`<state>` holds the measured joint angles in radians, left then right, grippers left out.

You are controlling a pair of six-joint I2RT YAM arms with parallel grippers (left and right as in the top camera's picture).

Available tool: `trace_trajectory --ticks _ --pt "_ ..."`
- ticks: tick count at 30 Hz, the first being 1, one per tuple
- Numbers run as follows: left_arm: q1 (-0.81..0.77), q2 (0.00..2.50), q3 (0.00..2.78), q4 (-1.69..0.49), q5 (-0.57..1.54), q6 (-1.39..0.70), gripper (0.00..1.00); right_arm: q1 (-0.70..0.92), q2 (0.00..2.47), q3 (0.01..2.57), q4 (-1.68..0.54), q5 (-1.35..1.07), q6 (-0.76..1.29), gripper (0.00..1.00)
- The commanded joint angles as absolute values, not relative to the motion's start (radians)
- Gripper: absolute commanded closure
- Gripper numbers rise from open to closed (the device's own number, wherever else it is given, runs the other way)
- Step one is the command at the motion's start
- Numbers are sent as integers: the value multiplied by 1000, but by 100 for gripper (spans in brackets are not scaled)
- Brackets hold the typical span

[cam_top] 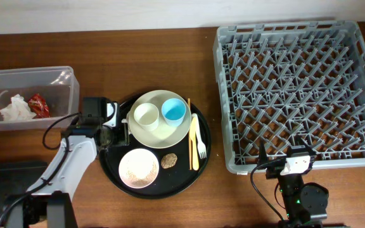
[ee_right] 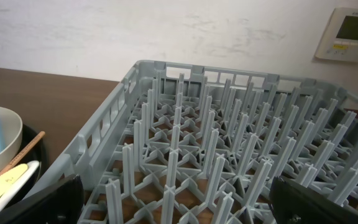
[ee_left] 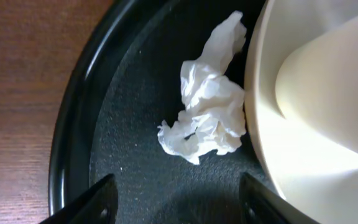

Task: Sort waste into correct bins and load items into the dishwasher rack
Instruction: 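Return the left gripper and grasp the remaining small tissue, then carry the small tissue left and drop it into the clear bin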

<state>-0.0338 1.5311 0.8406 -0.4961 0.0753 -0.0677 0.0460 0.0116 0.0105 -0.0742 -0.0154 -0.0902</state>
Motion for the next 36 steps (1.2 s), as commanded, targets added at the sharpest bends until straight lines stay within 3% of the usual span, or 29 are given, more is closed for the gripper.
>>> trace_trajectory --ticks 1,10,20,33,36 --pt "-38 1543 818 -460 90 -63 39 52 6 6 -79 -14 -97 2" --pt "-36 1665 818 -368 90 -63 39 52 6 6 -79 -14 -97 2" --pt "-36 1664 818 -367 89 -62 99 52 6 6 -79 -14 -97 2" --pt "-35 1383 891 -457 18 -94 99 52 6 6 -79 -14 -97 2" --pt "32 1350 977 -458 19 -186 99 52 6 6 -79 -14 -97 1"
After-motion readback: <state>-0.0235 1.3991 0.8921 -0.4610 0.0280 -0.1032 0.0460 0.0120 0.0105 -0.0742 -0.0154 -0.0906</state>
